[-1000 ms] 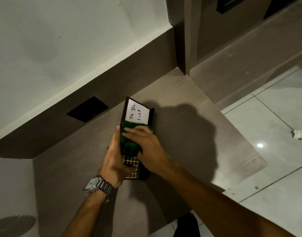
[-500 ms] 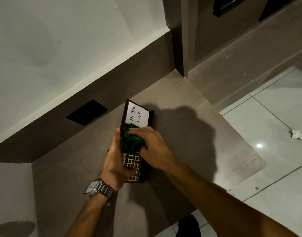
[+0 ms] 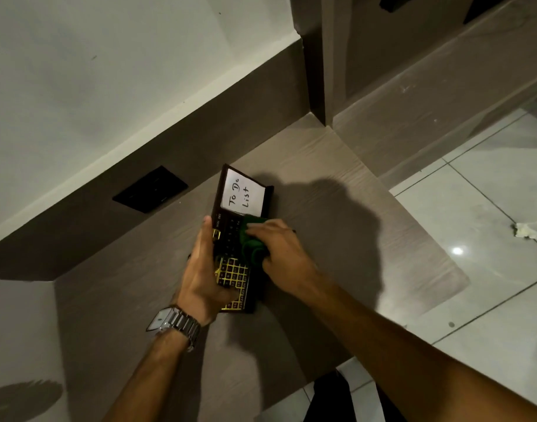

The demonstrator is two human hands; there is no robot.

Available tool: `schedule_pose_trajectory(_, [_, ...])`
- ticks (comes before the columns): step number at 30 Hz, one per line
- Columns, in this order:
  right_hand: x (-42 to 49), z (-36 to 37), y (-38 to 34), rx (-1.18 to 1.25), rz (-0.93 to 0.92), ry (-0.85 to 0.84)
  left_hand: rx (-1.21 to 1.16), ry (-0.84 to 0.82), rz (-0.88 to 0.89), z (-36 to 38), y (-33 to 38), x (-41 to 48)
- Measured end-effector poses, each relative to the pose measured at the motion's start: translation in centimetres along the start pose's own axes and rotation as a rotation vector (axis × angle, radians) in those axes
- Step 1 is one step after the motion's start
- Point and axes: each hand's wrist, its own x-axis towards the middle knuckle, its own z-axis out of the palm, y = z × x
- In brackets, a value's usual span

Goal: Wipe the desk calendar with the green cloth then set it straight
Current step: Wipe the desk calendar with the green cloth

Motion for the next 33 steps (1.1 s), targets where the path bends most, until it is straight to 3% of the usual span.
schedule_pose_trajectory(4, [-1.7,0.6,-1.4,-0.075,-0.133,-0.102,-0.014,-0.011,-0.002,0.0,0.1,0.0])
schedule_pose_trajectory(9, [1.0,-1.4,-0.4,-0.194,0.067,-0.088,-0.006,-0.002,-0.007,0.0,0.5,-0.2])
schedule_pose_trajectory(13, [-1.1,-0.6,-2.3,-0.264,0.007,-0.270,-0.024,0.012,0.011,0.0,0.5,-0.3])
schedule_pose_trajectory(18, [2.3,-2.2,-1.4,-0.431,0.027,-0.148,0.007,0.003,-0.005,0.1,0.1,-0.1])
schedule_pose_trajectory(22, [0.9,-1.8,-0.8,-0.409,-0.087,-0.350,0.040,-0.016,-0.031,-0.1,0.1,-0.2])
schedule_pose_trajectory(28, [6.7,-5.5,1.9,-0.537,0.062,-0.106,0.025,-0.059,-0.064,-0.4,0.4,-0.1])
schedule_pose_trajectory(33, [2.6,-3.6,1.4,-0.464,-0.180,-0.474,0.039,-0.041,-0.048,-0.4,0.5,0.0])
